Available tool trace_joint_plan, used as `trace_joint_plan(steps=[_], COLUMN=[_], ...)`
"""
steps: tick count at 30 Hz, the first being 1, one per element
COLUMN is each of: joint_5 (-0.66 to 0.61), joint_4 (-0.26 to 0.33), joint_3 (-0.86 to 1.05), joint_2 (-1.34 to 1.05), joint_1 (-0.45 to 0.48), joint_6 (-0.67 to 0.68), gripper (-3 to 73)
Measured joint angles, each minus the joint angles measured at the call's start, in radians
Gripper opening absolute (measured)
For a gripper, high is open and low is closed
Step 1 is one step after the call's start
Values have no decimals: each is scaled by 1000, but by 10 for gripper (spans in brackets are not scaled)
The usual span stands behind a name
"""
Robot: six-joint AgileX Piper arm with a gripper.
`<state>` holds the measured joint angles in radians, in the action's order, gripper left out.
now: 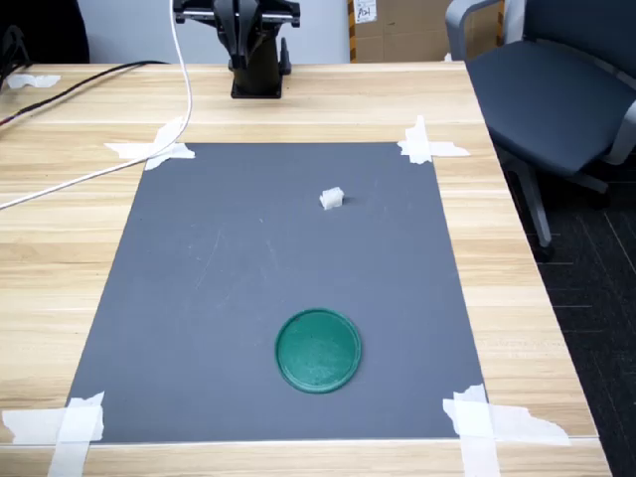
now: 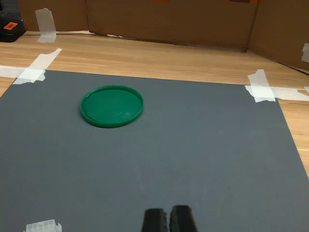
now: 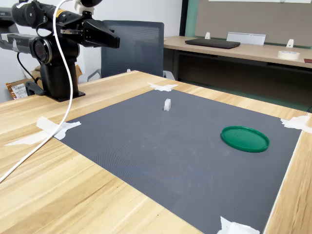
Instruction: Grasp a white terminal and put it in the green lid.
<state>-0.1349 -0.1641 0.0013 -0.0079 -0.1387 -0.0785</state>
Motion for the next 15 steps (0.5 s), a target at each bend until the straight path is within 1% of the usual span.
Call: trace_joint_plan(steps=[9,15], joint_5=[0,-28], joint_4=[0,-1], joint_3=[0,-7], joint_2=[5,95], joint_1=[0,0], joint_6=[13,20], gripper=[-29,-29])
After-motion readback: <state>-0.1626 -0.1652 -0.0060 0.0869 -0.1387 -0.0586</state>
